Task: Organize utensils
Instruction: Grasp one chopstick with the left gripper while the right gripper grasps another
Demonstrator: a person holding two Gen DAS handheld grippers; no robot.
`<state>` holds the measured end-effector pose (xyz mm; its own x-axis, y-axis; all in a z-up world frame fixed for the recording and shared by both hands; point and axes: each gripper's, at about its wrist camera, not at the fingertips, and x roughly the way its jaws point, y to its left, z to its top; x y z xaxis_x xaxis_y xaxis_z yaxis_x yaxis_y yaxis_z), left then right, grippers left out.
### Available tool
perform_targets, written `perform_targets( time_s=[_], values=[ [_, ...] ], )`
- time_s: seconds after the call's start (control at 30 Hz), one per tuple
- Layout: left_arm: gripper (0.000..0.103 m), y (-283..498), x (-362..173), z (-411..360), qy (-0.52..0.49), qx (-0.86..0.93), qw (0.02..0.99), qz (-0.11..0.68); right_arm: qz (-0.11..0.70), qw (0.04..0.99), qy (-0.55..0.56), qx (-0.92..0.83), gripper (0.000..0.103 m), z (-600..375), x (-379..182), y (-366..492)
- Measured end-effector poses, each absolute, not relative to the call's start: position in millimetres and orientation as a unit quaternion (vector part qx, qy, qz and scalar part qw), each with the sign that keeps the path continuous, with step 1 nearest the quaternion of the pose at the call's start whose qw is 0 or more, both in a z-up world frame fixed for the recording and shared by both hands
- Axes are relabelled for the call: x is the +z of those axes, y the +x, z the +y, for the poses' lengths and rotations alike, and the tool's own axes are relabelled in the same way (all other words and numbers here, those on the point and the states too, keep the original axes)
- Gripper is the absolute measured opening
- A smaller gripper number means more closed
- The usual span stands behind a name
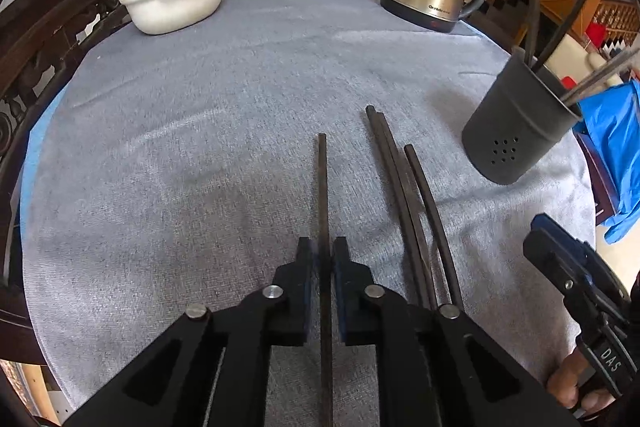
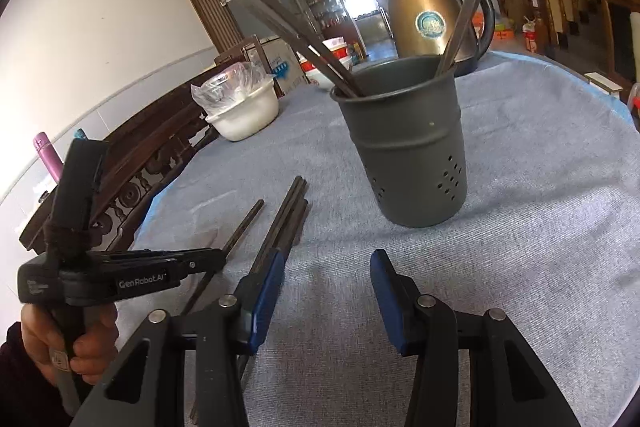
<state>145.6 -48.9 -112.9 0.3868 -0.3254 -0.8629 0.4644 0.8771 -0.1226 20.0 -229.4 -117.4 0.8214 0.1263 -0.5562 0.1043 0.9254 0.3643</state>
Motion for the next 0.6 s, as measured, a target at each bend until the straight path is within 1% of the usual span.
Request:
perform_targets(
  time_s=[0.07, 0.1, 0.27, 0.6],
  values=[
    [0.024, 151.3, -113.4, -47.9, 0.06, -0.235, 0.827, 0.506, 0.303, 0.932, 0.199, 0.006, 0.049, -231.3, -119.7, 20.5],
    [0.026, 154.7, -113.6, -46.8, 0.053, -0.235, 0.826, 0.51, 0.302, 0.932, 0.2, 0.006, 0.049, -231.9, -119.9, 19.9],
    [0.026, 169.6, -116.2, -46.8, 0.031, -0.233, 0.817, 0.526, 0.304, 0.93, 0.209, 0.005, 0.049, -235.2, -121.8, 18.0],
    [0.026, 206.6, -118.4, -71.2, 0.026, -0.223, 0.802, 0.553, 0.304, 0.927, 0.219, 0.006, 0.049, -238.7, -123.9, 16.8]
  ],
)
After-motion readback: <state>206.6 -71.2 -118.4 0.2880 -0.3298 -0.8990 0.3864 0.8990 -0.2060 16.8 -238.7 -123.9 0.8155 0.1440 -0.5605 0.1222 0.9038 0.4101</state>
